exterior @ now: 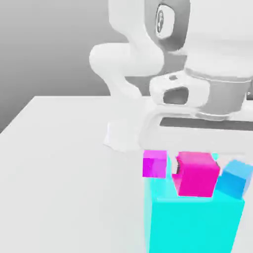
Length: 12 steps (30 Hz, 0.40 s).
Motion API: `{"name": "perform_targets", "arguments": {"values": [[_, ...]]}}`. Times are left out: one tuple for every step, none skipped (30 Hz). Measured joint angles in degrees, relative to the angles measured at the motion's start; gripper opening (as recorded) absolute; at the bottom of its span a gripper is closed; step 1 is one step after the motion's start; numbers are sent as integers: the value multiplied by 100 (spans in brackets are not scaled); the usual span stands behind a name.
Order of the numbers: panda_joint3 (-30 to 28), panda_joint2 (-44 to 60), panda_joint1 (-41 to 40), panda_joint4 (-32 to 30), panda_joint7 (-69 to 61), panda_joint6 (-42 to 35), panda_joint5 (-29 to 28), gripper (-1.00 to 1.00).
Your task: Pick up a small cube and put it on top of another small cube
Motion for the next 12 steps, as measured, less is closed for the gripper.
{"name": "perform_targets", "arguments": {"values": [[75,-77,99,56,269,-147,108,-100],[134,-149,203,94,538,-270,218,-100],[143,-217,354,118,807,-375,327,-100],[86,-277,546,105,1072,-448,393,-100],[-5,-258,710,21,1217,-361,405,-100],[-118,-200,859,-99,1302,-192,396,-100],[-231,-124,999,-237,1353,18,379,-100],[-351,-41,1060,-380,1385,240,363,100],[-351,-41,942,-380,1385,240,363,100],[-351,-41,882,-380,1385,240,363,100],[-351,-41,851,-380,1385,240,363,100],[-351,-41,836,-380,1385,240,363,100]]}}
